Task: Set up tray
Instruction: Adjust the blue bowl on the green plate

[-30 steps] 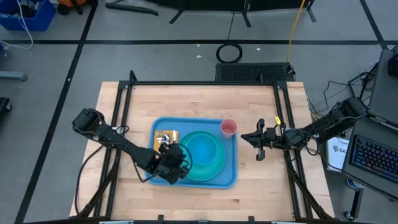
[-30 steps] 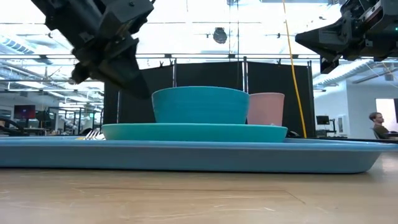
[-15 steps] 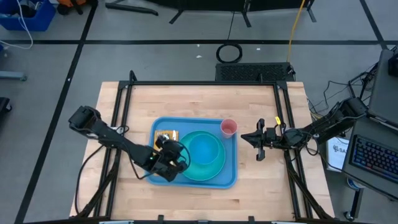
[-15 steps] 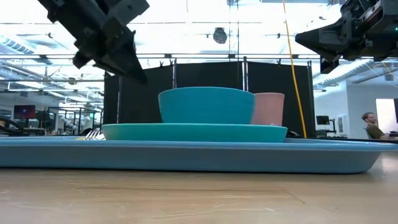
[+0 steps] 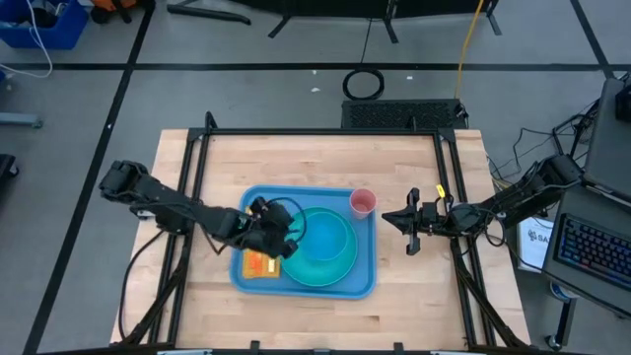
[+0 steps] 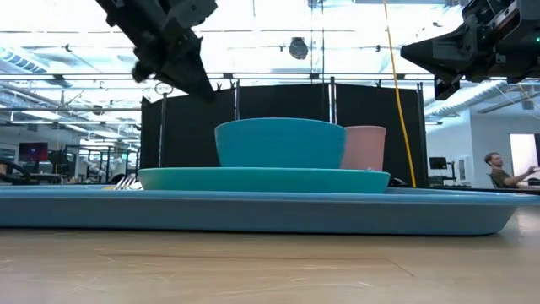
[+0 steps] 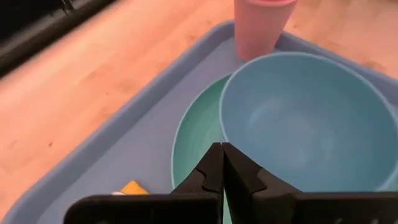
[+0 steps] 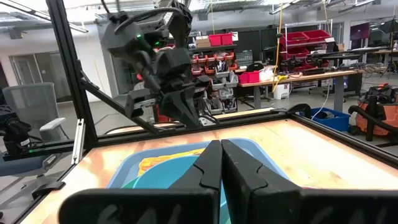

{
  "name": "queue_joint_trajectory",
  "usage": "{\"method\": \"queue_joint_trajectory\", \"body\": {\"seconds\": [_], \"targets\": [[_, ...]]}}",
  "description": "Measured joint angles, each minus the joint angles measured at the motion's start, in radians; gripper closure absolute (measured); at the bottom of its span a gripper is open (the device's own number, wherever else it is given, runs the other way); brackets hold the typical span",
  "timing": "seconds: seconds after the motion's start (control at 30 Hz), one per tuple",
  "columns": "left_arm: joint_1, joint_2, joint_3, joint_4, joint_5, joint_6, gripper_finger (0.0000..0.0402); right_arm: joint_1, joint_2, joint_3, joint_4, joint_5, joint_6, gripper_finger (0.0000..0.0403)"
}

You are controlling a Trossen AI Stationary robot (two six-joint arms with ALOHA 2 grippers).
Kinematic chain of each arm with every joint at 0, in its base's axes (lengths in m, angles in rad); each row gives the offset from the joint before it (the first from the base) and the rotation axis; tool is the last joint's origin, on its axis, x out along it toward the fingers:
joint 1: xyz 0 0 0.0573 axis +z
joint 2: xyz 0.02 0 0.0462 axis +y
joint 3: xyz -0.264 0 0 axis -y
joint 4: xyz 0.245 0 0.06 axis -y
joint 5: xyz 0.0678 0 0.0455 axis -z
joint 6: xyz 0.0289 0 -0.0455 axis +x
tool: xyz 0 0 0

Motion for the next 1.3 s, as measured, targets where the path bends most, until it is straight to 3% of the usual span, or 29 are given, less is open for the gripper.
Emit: {"method": "queue_joint_trajectory", "body": {"seconds": [0.27,0.5,0.6,0.9,1.13,1.3], "targets": [[0.123,-0.020,0.016,0.018,0.225,0.033,0.0401,0.000,0.000,0.000,0.000,0.000,0.000,0.0403],[0.226,-0.011,0.160,-0.081,0.398,0.122,0.0400,0.000,0.000,0.000,0.000,0.000,0.000,0.0403],[0.252,0.000,0.209,-0.159,0.436,0.122,0.0401,0.000,0.000,0.000,0.000,0.000,0.000,0.0403],[0.280,-0.002,0.216,-0.136,0.488,0.156,0.0399,0.000,0.000,0.000,0.000,0.000,0.000,0.0403],[0.335,0.003,0.216,-0.137,0.618,0.176,0.0396,0.000,0.000,0.000,0.000,0.000,0.000,0.0403],[0.327,0.051,0.215,-0.226,0.614,0.185,0.0397,0.000,0.000,0.000,0.000,0.000,0.000,0.0403]]}}
